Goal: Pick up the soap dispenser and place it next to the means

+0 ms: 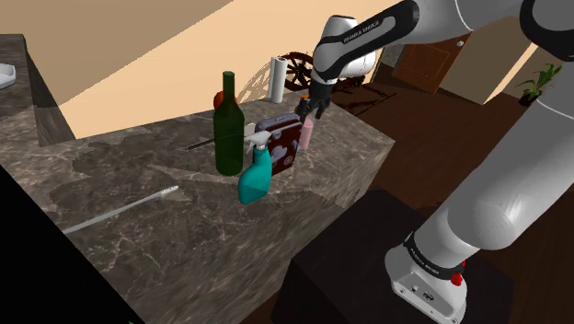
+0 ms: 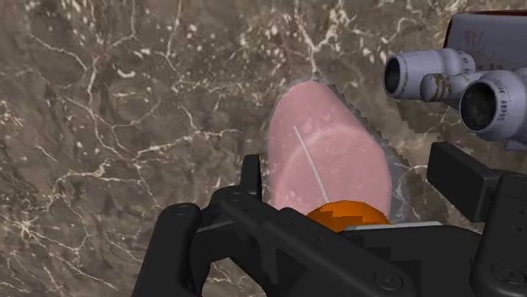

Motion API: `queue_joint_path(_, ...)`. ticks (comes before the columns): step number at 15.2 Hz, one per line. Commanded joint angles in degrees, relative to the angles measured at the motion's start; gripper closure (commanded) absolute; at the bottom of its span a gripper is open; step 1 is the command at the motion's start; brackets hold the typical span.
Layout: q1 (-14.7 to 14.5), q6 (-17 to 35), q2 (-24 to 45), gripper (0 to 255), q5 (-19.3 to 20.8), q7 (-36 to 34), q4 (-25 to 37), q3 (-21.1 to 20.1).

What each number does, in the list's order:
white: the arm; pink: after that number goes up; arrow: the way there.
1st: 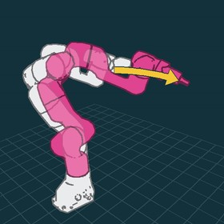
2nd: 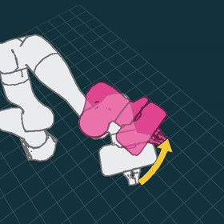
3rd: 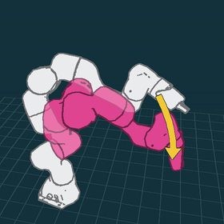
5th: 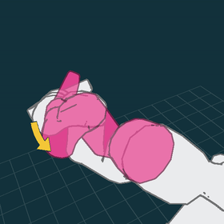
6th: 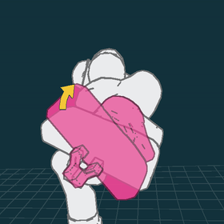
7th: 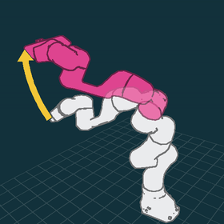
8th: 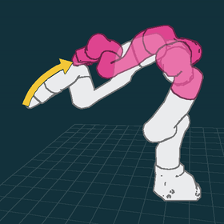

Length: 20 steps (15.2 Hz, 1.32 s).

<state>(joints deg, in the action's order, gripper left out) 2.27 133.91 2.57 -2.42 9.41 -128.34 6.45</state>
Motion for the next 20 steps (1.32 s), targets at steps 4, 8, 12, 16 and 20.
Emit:
queue_joint_path(4,0.0,3.35,2.47,0,-0.53,0.37,-0.87,-0.08)
queue_joint_path(8,0.0,3.35,2.48,0,-0.54,0.38,-0.85,-0.08)
queue_joint_path(12,0.0,3.34,2.47,255,-0.54,0.37,-0.86,-0.08)
queue_joint_path(16,-0.01,3.31,2.47,255,-0.53,0.35,-0.82,-0.09)
queue_joint_path(20,-0.01,3.33,2.46,255,-0.53,0.36,-0.86,-0.09)
